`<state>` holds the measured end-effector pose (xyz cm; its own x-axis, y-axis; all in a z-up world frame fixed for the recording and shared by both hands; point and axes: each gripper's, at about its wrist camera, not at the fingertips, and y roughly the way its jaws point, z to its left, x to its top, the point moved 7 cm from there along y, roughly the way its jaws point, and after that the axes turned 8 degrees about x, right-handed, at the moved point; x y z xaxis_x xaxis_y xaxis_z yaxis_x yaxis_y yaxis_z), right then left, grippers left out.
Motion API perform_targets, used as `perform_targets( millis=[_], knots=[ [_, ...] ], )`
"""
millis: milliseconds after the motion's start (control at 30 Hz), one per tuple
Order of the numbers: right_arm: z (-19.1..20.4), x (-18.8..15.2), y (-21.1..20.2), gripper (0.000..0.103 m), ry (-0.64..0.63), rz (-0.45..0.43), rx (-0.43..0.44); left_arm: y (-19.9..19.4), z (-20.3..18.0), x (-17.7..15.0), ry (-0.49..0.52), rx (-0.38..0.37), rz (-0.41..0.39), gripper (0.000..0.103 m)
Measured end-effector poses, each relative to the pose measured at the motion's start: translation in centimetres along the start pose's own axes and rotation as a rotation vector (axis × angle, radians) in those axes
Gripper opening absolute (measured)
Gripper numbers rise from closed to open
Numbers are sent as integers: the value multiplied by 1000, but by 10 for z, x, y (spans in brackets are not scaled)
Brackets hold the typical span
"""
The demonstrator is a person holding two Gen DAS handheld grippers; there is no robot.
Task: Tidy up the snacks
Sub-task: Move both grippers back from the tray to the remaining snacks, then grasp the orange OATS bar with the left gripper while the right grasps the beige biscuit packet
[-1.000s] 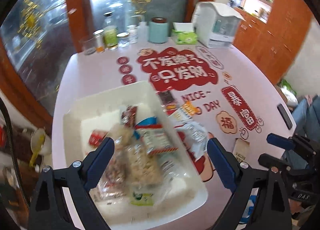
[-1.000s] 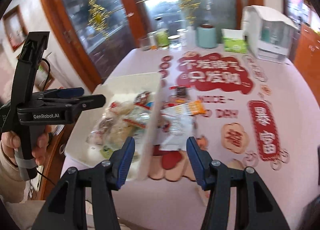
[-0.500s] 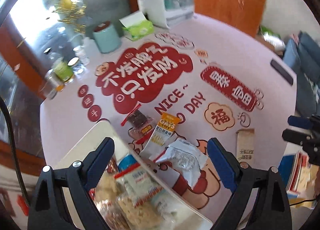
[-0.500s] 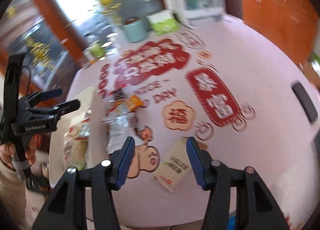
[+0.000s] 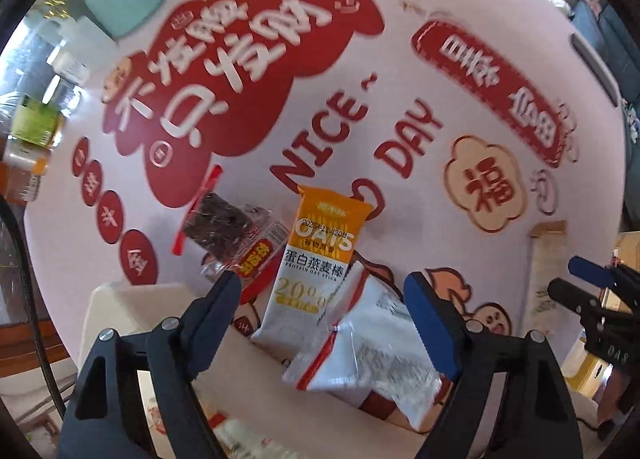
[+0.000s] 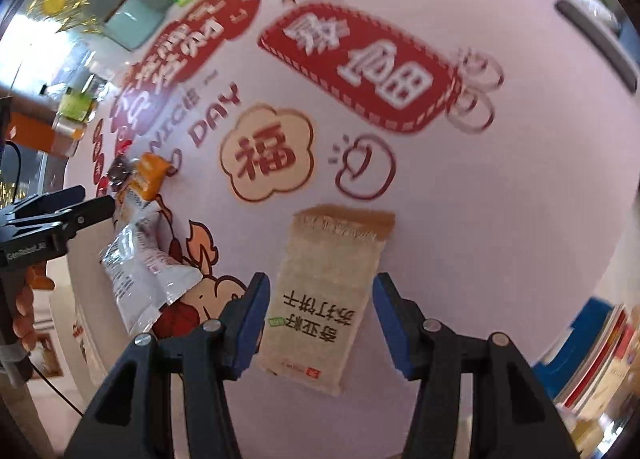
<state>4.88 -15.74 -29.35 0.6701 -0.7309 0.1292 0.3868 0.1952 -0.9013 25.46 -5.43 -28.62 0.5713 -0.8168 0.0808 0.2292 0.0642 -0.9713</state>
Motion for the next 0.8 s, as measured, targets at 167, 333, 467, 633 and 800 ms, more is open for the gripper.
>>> perform_targets(
  millis=[167, 333, 467, 633, 800],
  knots=[
    [5, -2, 10, 57, -19, -19, -77, 28, -5, 2, 11, 27, 67, 83],
    [8, -7, 20, 63, -64, -12, -122, 47, -3, 0, -14, 27, 112, 80],
    [11, -11, 21, 63, -122, -16, -145, 54, 0, 1, -64, -9, 138, 68],
    [10, -9, 20, 57, -152, -17, -122, 53, 4, 5, -126, -66, 137, 45],
    [2, -10, 14, 56, -152, -9, -69, 48, -4, 7, -147, -79, 109, 37]
  ],
)
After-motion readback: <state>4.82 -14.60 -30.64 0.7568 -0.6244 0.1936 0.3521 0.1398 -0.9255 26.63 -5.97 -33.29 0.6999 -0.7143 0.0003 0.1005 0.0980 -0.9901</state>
